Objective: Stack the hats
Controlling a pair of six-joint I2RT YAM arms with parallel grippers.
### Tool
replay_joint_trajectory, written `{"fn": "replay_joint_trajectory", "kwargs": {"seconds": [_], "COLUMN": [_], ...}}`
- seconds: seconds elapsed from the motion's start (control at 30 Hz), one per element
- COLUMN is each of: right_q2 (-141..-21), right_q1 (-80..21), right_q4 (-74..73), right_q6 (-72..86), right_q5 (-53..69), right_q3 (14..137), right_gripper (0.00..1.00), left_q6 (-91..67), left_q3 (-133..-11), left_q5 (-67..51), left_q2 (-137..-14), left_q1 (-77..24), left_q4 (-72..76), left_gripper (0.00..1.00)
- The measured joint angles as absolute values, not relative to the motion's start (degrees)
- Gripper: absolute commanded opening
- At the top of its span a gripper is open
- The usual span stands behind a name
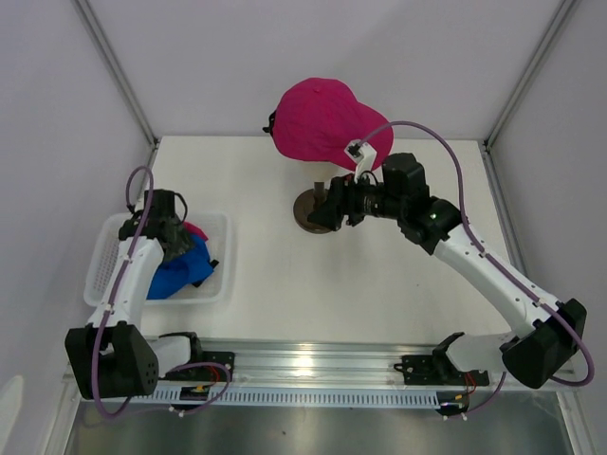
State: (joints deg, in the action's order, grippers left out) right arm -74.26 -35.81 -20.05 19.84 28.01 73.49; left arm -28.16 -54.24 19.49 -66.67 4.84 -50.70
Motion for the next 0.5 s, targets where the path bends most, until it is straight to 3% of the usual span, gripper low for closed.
{"fn": "replay_joint_trajectory", "kwargs": {"seconds": [0.1, 0.13, 0.2, 0.23, 0.3, 0.33, 0.5], "right_q2": [-74.3, -74.4, -74.7, -74.9, -75.4, -75.9, -79.0], "right_q1": [-36.5, -36.6, -36.6, -36.6, -36.6, -36.6, -37.5], "right_q4": [-17.9, -17.2, -16.2, -15.9, -15.4, -14.9, -12.3], "right_q6": [19.9, 19.9, 19.9, 19.9, 20.2, 20.6, 22.9], "right_q5": [27.7, 27.6, 27.4, 27.4, 27.3, 27.2, 27.3], "right_q3": [73.3, 73.3, 73.3, 73.3, 73.3, 73.3, 74.0], "right_gripper": [0.8, 0.8, 0.79, 0.8, 0.8, 0.79, 0.79], "left_q6": [-29.7, -30.0, -30.5, -30.8, -31.2, -31.5, -30.8], "left_q3": [-52.8, -52.3, -51.3, -51.0, -50.5, -50.4, -51.9], "left_q5": [21.5, 22.1, 22.5, 22.5, 22.4, 22.3, 21.3], "left_q2": [-67.5, -67.6, -67.7, -67.7, -67.7, -67.7, -67.1], "left_q1": [4.0, 3.7, 3.6, 3.6, 3.5, 3.5, 3.4], "left_q4": [-50.2, -49.7, -48.3, -47.7, -46.3, -45.8, -46.7], "left_gripper": [0.61, 0.51, 0.4, 0.22, 0.05, 0.01, 0.01]}}
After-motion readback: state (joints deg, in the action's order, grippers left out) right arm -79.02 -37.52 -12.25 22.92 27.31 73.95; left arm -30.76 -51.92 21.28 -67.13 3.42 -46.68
